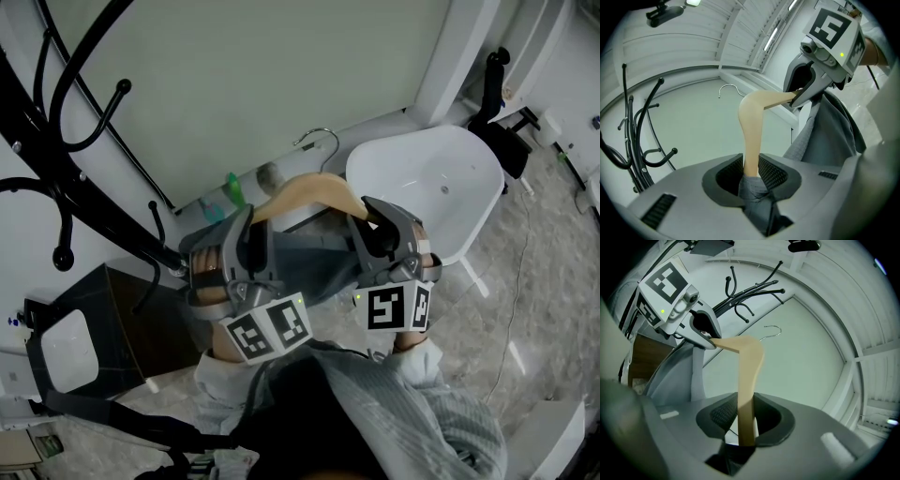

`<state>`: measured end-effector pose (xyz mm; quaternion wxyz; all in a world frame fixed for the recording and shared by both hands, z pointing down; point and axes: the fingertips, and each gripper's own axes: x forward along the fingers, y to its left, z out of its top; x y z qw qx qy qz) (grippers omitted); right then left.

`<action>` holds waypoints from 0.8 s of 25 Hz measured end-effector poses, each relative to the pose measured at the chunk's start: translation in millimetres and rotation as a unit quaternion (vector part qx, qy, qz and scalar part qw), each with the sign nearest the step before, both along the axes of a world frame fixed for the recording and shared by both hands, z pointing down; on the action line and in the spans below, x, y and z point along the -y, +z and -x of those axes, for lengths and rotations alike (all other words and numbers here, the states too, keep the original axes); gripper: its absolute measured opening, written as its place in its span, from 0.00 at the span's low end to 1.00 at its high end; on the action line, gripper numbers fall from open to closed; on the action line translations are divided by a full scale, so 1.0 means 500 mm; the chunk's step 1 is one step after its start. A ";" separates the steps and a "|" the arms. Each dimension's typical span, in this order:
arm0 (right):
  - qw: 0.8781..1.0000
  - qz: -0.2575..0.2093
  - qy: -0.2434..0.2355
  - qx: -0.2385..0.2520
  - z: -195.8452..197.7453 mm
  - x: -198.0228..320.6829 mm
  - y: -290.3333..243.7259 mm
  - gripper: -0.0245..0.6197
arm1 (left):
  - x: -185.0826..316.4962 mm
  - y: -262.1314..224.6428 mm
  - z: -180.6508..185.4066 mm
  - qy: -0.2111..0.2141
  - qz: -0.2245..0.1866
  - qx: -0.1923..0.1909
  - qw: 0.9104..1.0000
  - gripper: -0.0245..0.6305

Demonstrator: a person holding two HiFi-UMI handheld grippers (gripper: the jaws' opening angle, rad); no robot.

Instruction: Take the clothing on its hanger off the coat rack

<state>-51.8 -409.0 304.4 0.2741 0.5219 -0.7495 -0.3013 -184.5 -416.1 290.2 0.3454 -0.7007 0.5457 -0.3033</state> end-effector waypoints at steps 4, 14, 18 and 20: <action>1.000 0.004 -0.001 -0.002 0.001 -0.001 0.000 0.19 | -0.001 0.003 0.001 -0.002 0.005 -0.001 1.000 0.19; 1.000 0.004 0.001 -0.008 0.000 -0.002 -0.001 0.19 | 0.001 0.007 -0.001 0.004 0.010 -0.004 1.000 0.19; 1.000 0.003 0.007 -0.007 -0.002 -0.008 0.001 0.19 | -0.002 0.011 -0.005 0.010 0.012 -0.005 1.000 0.19; 1.000 0.001 0.009 -0.006 -0.001 -0.013 0.003 0.19 | -0.005 0.013 -0.006 0.014 0.011 -0.004 1.000 0.19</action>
